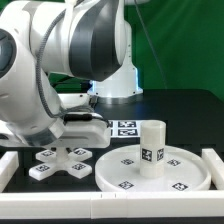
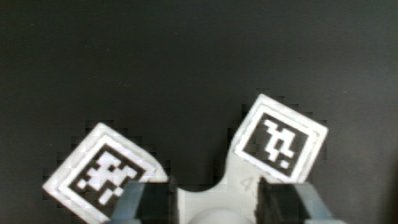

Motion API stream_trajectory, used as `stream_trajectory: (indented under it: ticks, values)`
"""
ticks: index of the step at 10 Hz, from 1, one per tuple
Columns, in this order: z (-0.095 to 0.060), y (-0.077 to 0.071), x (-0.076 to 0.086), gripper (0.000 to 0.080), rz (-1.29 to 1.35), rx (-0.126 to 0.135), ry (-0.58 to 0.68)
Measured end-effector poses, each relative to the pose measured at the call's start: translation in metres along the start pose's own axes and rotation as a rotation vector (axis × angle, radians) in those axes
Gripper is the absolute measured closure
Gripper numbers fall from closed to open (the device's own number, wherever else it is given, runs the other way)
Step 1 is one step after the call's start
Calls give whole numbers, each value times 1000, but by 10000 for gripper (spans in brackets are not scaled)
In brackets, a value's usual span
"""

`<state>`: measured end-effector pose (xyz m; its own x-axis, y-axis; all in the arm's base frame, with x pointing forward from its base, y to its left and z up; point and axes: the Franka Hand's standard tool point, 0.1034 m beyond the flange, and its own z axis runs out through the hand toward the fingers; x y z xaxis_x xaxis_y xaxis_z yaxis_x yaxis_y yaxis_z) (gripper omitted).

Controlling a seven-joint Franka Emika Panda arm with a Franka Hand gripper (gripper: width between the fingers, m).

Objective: Assemble round table

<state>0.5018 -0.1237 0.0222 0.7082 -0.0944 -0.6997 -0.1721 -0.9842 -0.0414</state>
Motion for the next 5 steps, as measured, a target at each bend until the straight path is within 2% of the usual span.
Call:
stream_trajectory:
  ticks: [2, 4, 5]
  values:
    - [11, -10, -10, 589, -32, -26, 10]
    - [15, -8, -11, 596, -29, -24, 4]
    - [16, -8, -11, 524, -29, -24, 4]
